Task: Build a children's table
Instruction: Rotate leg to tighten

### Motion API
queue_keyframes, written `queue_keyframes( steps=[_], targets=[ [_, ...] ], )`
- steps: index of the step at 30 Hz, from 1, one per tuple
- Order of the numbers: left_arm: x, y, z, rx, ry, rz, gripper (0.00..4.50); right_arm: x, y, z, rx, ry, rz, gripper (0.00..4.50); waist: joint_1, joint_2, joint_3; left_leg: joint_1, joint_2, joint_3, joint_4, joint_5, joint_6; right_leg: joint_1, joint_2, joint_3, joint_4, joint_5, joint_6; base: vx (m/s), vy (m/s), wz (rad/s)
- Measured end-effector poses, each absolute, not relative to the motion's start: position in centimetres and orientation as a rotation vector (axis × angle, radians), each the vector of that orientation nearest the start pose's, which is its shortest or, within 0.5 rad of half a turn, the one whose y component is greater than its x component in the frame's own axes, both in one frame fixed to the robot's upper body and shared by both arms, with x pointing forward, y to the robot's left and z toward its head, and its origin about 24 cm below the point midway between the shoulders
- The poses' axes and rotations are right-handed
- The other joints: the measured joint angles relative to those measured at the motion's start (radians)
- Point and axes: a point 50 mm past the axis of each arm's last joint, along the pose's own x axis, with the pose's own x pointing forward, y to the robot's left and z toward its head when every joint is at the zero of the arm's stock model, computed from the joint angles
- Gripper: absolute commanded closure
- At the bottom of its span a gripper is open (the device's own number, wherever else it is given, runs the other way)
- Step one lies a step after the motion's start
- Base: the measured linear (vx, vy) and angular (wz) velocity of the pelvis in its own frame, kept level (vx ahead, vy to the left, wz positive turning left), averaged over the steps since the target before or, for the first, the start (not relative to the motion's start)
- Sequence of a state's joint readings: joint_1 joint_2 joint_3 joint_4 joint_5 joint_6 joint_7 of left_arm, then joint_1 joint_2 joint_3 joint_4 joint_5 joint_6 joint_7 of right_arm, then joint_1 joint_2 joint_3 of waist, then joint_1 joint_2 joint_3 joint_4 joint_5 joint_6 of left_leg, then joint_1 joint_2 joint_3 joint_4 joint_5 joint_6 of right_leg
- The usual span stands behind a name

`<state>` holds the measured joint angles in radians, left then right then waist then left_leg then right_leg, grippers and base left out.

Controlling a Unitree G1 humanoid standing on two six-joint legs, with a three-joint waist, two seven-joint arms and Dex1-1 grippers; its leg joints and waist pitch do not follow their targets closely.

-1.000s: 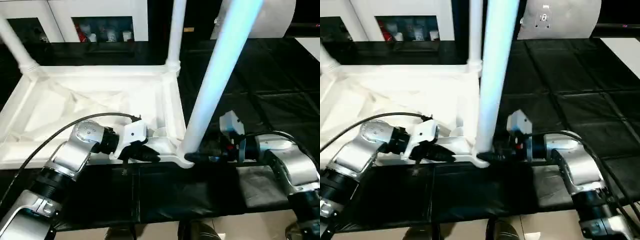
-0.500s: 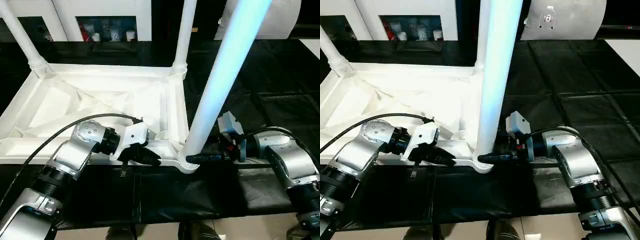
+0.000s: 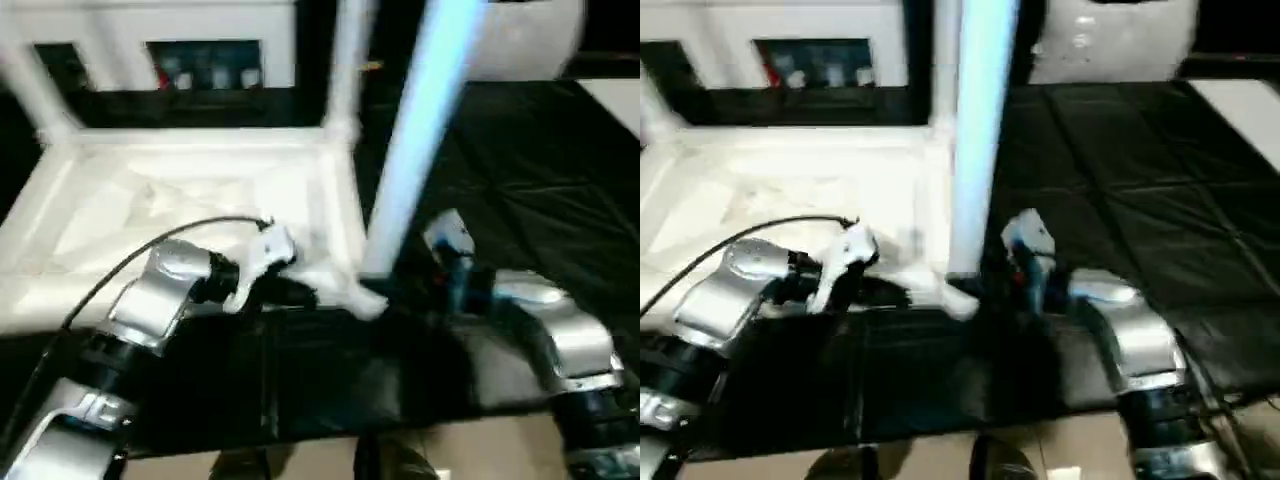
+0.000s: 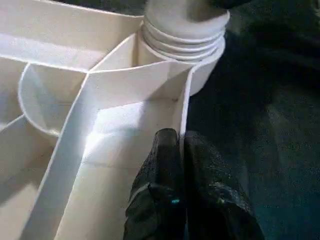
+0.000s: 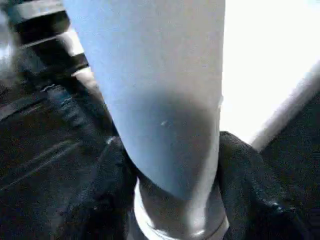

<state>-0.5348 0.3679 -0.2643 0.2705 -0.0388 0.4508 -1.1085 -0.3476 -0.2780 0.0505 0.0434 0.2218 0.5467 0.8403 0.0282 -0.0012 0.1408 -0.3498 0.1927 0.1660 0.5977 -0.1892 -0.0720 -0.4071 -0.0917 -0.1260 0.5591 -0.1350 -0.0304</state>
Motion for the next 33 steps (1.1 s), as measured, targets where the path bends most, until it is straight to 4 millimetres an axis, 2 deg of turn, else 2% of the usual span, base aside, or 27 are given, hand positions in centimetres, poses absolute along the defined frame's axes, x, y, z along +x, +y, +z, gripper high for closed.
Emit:
queue_keyframes(
  steps=[1, 2, 4, 5, 6, 7, 8, 9, 10, 11, 12, 13, 14, 16, 18, 19, 22, 24, 26, 30, 33],
  targets=[
    [31.0, 11.6, 7.5, 0.287, 0.463, -1.199, 4.5, 29.5, -13.2, 8.1, 0.029, 0.288, 0.88, 2.51, -0.01, 0.0, 0.0, 0.0, 0.0, -0.002, -0.001, 0.0, 0.0, 0.002, 0.0, -0.005, -0.008, 0.0, 0.001, 0.0, 0.0, 0.0],
    [31.3, 11.1, 7.5, 0.27, 0.464, -1.149, 4.5, 30.0, -12.6, 8.1, 0.048, 0.286, 0.791, 2.51, -0.027, 0.003, 0.001, -0.001, 0.001, -0.011, -0.001, 0.0, 0.0, 0.01, -0.001, -0.021, -0.023, 0.0, 0.001, 0.0, 0.0, 0.0],
    [31.9, 10.2, 7.5, 0.253, 0.459, -1.064, 4.5, 30.9, -11.6, 8.1, 0.073, 0.278, 0.647, 2.51, -0.046, 0.01, 0.004, -0.002, 0.008, -0.022, -0.001, 0.0, 0.0, 0.024, -0.002, -0.045, -0.045, -0.001, 0.001, 0.0, 0.0, 0.0],
    [32.1, 9.8, 7.5, 0.251, 0.457, -1.028, 4.5, 31.2, -11.2, 8.1, 0.073, 0.276, 0.583, 2.51, -0.05, 0.012, 0.006, -0.004, 0.013, -0.023, -0.002, -0.001, 0.0, 0.029, 0.0, -0.049, -0.044, -0.004, 0.002, -0.078, 0.017, -0.05],
    [32.3, 9.4, 7.4, 0.242, 0.457, -1.006, 4.5, 31.4, -11.1, 8.1, 0.082, 0.277, 0.546, 2.51, -0.048, 0.009, 0.008, -0.003, 0.011, -0.019, -0.003, 0.0, 0.0, 0.023, -0.001, -0.035, -0.009, -0.028, -0.001, -0.078, 0.017, -0.05],
    [32.4, 9.0, 7.3, 0.234, 0.46, -0.977, 4.5, 31.6, -10.8, 7.9, 0.097, 0.279, 0.49, 2.51, -0.046, 0.002, 0.008, 0.006, 0.004, -0.014, -0.001, 0.0, 0.0, 0.022, -0.003, -0.006, 0.033, -0.05, -0.003, 0.0, 0.0, 0.0],
    [32.6, 8.6, 7.3, 0.226, 0.458, -0.942, 4.5, 32.0, -10.4, 8.0, 0.105, 0.278, 0.435, 2.51, -0.042, -0.015, 0.01, 0.023, -0.007, -0.008, -0.001, -0.001, -0.001, 0.013, -0.001, 0.018, 0.042, -0.051, 0.002, 0.038, -0.066, 0.09],
    [32.8, 8.1, 7.3, 0.22, 0.449, -0.907, 4.5, 32.4, -9.9, 8.1, 0.109, 0.273, 0.379, 2.51, -0.039, -0.019, 0.015, 0.03, -0.02, -0.008, 0.011, -0.013, -0.007, 0.005, -0.003, 0.016, 0.04, -0.048, 0.009, 0.038, -0.066, 0.09],
    [32.8, 8.0, 7.3, 0.214, 0.446, -0.898, 4.5, 32.5, -9.8, 8.2, 0.108, 0.267, 0.365, 2.51, -0.034, -0.014, 0.015, 0.028, -0.02, -0.012, 0.016, -0.024, -0.005, 0.006, -0.005, 0.006, 0.032, -0.048, 0.009, 0.083, -0.009, -0.27],
    [32.8, 7.6, 7.5, 0.206, 0.435, -0.89, 4.5, 32.8, -9.7, 8.5, 0.108, 0.25, 0.343, 2.16, -0.025, 0.004, 0.011, 0.013, -0.019, -0.036, 0.006, -0.03, 0.003, 0.015, -0.008, -0.032, 0.007, -0.048, 0.01, 0.077, 0.022, -0.26],
    [32.8, 7.5, 7.6, 0.202, 0.434, -0.89, 4.5, 32.8, -9.7, 8.5, 0.11, 0.247, 0.338, 1.95, -0.026, 0.01, 0.009, 0.004, -0.016, -0.048, 0.005, -0.027, -0.001, 0.018, -0.008, -0.049, -0.007, -0.048, 0.01, 0.105, 0.051, -0.39],
    [32.8, 7.2, 7.6, 0.196, 0.428, -0.883, 4.5, 32.8, -9.6, 8.5, 0.12, 0.24, 0.339, 1.81, -0.028, 0.013, 0.009, -0.001, -0.003, -0.061, 0.002, -0.027, -0.002, 0.022, 0.0, -0.058, -0.026, -0.047, 0.01, 0.05, 0.049, -0.17],
    [32.8, 7.2, 7.7, 0.198, 0.423, -0.881, 4.5, 32.7, -9.3, 8.5, 0.138, 0.227, 0.349, 1.75, -0.038, 0.013, 0.009, -0.003, -0.002, -0.059, 0.004, -0.023, -0.008, 0.022, 0.001, -0.055, -0.027, -0.044, 0.008, 0.067, 0.07, -0.15],
    [32.8, 7.3, 7.9, 0.209, 0.418, -0.894, 4.5, 32.6, -9.3, 8.5, 0.142, 0.207, 0.371, 1.61, -0.048, 0.012, 0.009, 0.0, -0.011, -0.05, 0.005, -0.023, -0.008, 0.021, -0.003, -0.04, -0.026, -0.023, 0.0, 0.0, 0.0, 0.0],
    [32.8, 7.7, 8.2, 0.22, 0.412, -0.912, 4.5, 32.2, -9.7, 8.6, 0.142, 0.182, 0.42, 1.31, -0.048, 0.011, 0.009, -0.002, -0.018, -0.046, 0.004, -0.024, -0.006, 0.014, -0.004, -0.026, -0.022, -0.011, 0.0, 0.05, 0.027, 0.0],
    [32.8, 7.9, 8.3, 0.221, 0.408, -0.917, 4.5, 32.1, -9.8, 8.6, 0.134, 0.175, 0.444, 1.31, -0.048, 0.01, 0.008, -0.005, -0.019, -0.045, 0.004, -0.024, -0.004, 0.008, -0.005, -0.021, -0.018, -0.007, -0.001, 0.056, -0.001, 0.03],
    [32.7, 8.2, 8.7, 0.233, 0.39, -0.94, 4.5, 31.9, -10.4, 8.9, 0.095, 0.15, 0.512, 0.99, -0.039, 0.007, 0.007, -0.01, -0.021, -0.039, 0.001, -0.022, 0.002, -0.005, -0.001, -0.003, -0.007, 0.018, -0.007, 0.07, -0.035, 0.07],
    [32.7, 8.6, 9.0, 0.244, 0.378, -0.963, 4.5, 31.5, -11.3, 8.9, 0.076, 0.137, 0.568, 0.86, -0.025, 0.007, 0.006, -0.015, -0.02, -0.037, -0.001, -0.021, 0.004, -0.019, 0.0, -0.001, 0.009, 0.008, -0.009, 0.044, -0.054, -0.02],
    [32.6, 9.4, 9.1, 0.267, 0.363, -0.983, 4.5, 30.9, -12.2, 8.8, 0.04, 0.14, 0.659, 0.67, -0.021, 0.007, 0.006, -0.019, -0.018, -0.035, -0.001, -0.02, 0.004, -0.031, 0.001, 0.0, 0.02, 0.001, -0.013, 0.016, -0.027, 0.0],
    [32.4, 11.3, 9.2, 0.347, 0.355, -1.04, 4.5, 29.4, -13.9, 7.7, -0.023, 0.192, 0.827, 0.35, -0.018, 0.007, 0.006, -0.018, -0.013, -0.029, -0.002, -0.018, 0.008, -0.032, 0.006, -0.001, 0.02, 0.002, -0.017, 0.0, 0.0, 0.0],
    [31.9, 12.5, 9.1, 0.4, 0.368, -1.11, 4.5, 29.2, -15.0, 8.1, -0.066, 0.195, 0.907, 0.23, -0.012, 0.007, 0.006, -0.016, -0.008, -0.023, -0.002, -0.015, 0.005, -0.03, 0.007, -0.001, 0.019, 0.001, -0.014, 0.0, 0.0, 0.0]
  ],
)
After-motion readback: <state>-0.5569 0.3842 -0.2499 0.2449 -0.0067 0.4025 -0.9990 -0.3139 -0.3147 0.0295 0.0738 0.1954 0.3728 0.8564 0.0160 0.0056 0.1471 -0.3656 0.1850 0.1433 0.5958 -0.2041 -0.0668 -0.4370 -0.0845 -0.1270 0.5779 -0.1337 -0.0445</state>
